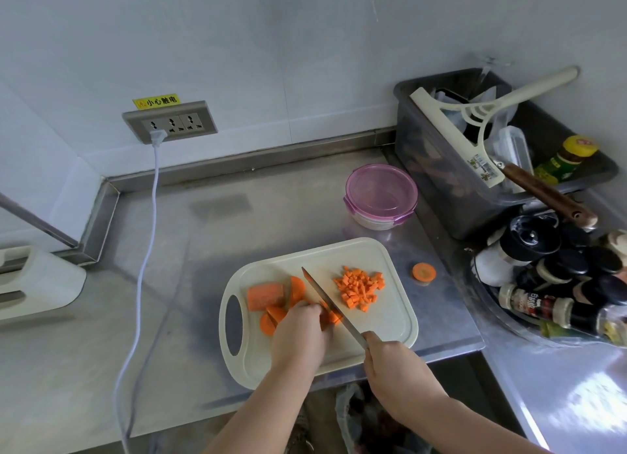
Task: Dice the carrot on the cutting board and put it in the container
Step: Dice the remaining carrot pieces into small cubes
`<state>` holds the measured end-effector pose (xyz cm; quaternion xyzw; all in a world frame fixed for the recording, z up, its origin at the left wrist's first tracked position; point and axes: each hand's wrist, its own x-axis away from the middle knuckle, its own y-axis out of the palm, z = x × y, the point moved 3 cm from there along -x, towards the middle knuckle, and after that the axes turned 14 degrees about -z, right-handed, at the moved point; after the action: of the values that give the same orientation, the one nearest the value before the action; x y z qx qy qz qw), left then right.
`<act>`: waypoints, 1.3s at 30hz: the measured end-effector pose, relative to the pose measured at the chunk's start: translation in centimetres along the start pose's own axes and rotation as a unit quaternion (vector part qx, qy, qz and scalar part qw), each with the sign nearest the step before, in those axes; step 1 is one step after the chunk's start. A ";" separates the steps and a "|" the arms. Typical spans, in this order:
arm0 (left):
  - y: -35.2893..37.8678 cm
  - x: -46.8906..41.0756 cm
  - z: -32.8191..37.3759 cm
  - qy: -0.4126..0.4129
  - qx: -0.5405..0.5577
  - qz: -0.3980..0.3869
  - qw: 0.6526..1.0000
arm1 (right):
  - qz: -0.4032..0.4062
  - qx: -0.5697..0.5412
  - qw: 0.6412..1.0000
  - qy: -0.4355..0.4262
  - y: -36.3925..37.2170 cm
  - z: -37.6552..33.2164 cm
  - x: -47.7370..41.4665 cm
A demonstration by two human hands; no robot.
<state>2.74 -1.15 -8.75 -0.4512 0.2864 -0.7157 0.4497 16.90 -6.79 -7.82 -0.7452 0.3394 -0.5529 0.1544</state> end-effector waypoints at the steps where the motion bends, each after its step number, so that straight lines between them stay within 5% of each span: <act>1: 0.0 0.0 0.1 0.002 -0.003 -0.001 1.000 | -0.003 -0.001 1.000 0.000 0.0 0.0 -0.1; 18: 0.3 -0.8 0.1 0.004 -0.026 -0.029 0.999 | -0.034 0.043 0.998 0.011 0.5 0.0 -0.7; 26: 0.2 -0.7 0.2 0.004 -0.016 -0.039 0.999 | -0.061 -0.032 0.998 0.007 -0.1 0.5 -1.1; 39: 1.0 -3.6 1.0 -0.017 0.016 -0.029 0.999 | 0.043 -0.097 0.994 -0.030 -2.5 1.8 0.2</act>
<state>4.67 1.68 -10.52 -0.4637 0.2542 -0.7253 0.4408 19.44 -5.37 -6.76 -0.7574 0.4189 -0.4875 0.1148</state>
